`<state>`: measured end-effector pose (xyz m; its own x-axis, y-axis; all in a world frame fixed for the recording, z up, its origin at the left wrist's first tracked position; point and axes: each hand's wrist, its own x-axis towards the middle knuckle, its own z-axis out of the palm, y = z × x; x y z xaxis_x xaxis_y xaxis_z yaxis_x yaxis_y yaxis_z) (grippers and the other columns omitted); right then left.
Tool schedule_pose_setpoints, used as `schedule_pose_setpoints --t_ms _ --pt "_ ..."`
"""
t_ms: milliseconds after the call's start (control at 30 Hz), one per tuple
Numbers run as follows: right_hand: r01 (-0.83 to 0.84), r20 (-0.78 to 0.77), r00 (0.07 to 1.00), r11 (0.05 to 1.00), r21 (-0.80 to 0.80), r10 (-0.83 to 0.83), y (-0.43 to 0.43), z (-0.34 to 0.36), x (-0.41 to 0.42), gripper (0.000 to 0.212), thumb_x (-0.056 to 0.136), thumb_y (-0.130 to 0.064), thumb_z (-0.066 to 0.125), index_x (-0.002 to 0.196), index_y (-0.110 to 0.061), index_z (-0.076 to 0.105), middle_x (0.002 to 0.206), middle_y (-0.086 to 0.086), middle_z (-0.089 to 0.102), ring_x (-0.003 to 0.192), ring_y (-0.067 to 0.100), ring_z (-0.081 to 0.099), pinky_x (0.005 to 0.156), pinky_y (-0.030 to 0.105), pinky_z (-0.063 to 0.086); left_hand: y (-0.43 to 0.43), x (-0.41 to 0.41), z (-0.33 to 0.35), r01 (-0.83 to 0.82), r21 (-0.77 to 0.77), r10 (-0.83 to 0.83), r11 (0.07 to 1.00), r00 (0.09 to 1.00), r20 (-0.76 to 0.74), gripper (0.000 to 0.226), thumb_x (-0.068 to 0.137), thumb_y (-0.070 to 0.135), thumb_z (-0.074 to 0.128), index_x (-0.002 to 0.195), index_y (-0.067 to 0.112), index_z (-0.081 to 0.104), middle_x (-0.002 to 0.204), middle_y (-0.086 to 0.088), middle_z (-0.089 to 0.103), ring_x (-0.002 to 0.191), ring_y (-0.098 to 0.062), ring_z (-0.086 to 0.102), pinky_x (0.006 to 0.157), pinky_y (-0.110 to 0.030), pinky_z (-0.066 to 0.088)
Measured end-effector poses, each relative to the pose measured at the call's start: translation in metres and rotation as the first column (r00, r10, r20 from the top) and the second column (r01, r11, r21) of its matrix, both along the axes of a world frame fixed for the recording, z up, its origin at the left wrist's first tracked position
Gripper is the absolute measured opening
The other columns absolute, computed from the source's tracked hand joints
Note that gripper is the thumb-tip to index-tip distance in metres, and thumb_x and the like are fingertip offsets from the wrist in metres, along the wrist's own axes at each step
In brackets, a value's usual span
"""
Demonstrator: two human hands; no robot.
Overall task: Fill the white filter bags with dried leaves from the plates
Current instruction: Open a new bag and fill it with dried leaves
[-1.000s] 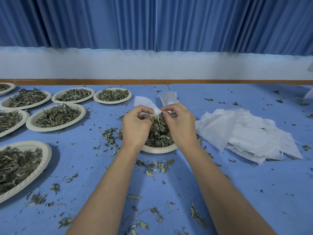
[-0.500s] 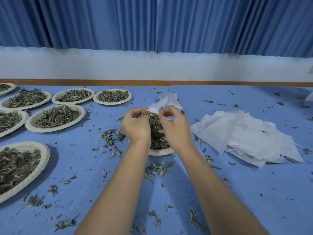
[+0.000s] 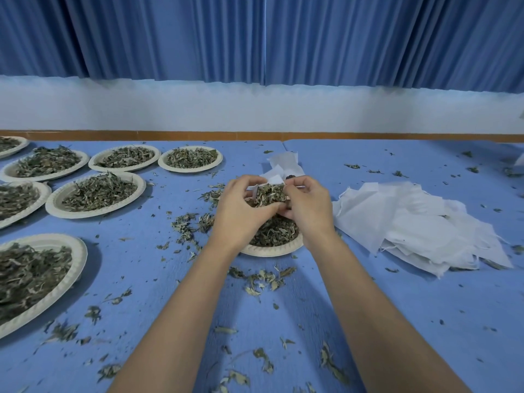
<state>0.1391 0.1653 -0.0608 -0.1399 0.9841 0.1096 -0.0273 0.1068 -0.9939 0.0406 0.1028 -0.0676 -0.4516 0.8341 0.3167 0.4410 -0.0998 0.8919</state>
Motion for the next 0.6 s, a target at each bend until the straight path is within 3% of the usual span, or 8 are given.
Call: schedule_pose_setpoints --t_ms 133,267,367,433,533,600 --pt "-0.037 -0.053 0.998 0.999 -0.029 0.036 -0.005 0.002 -0.003 0.016 0.088 -0.007 0.054 0.076 -0.017 0.058 0.080 0.003 0.058 0.066 0.020 0.064 0.061 0.030 0.058 0.003 0.006 -0.002 -0.127 0.064 0.128 0.990 0.992 -0.018 0.027 0.074 0.023 0.077 0.094 0.023 0.060 0.106 0.005 0.060 0.093 -0.005 0.057 0.075 -0.011 0.043" --pt "-0.104 -0.057 0.993 0.993 -0.061 0.101 -0.006 0.007 0.001 0.015 0.090 -0.008 0.053 0.078 -0.015 0.058 0.083 0.009 0.063 0.065 0.019 0.069 0.057 0.026 0.058 0.007 0.005 -0.002 -0.222 0.071 0.223 0.973 0.975 -0.005 0.017 0.074 0.020 0.078 0.081 0.018 0.062 0.089 0.000 0.061 0.074 -0.003 0.055 0.060 -0.010 0.039" --pt "-0.015 0.252 0.967 0.982 0.186 -0.033 -0.005 0.006 0.003 0.012 0.089 -0.013 0.054 0.078 -0.016 0.060 0.073 -0.002 0.061 0.070 0.017 0.066 0.063 0.031 0.056 0.011 0.003 -0.001 -0.252 0.061 0.253 0.966 0.967 -0.019 0.015 0.075 0.014 0.076 0.076 0.017 0.061 0.085 -0.006 0.060 0.066 -0.006 0.051 0.055 -0.010 0.036" --pt "-0.025 0.423 0.894 0.927 0.373 -0.146 -0.005 0.005 0.003 0.010 0.088 -0.017 0.055 0.082 -0.015 0.062 0.065 -0.011 0.056 0.062 0.006 0.056 0.057 0.021 0.046 0.014 0.001 0.001 -0.290 0.061 0.293 0.955 0.955 -0.041 0.016 0.076 0.009 0.073 0.073 0.015 0.059 0.087 -0.007 0.061 0.062 -0.004 0.051 0.054 -0.009 0.037" --pt "-0.103 0.494 0.862 0.915 0.389 -0.113 -0.005 0.004 0.002 0.009 0.085 -0.019 0.056 0.078 -0.015 0.060 0.061 -0.011 0.054 0.056 0.003 0.048 0.048 0.012 0.034 0.016 0.002 0.003 -0.354 0.079 0.361 0.932 0.928 -0.091 0.021 0.076 0.000 0.066 0.068 0.015 0.054 0.088 -0.004 0.057 0.061 -0.004 0.049 0.053 -0.006 0.036" --pt "-0.155 0.479 0.877 0.930 0.335 -0.026 -0.007 0.005 0.003 0.011 0.083 -0.019 0.057 0.072 -0.018 0.059 0.061 -0.009 0.057 0.055 0.005 0.049 0.048 0.011 0.037 0.017 0.004 0.003 -0.397 0.090 0.406 0.913 0.907 -0.115 0.022 0.075 -0.005 0.062 0.069 0.013 0.052 0.086 -0.001 0.051 0.060 -0.004 0.046 0.053 -0.006 0.035"
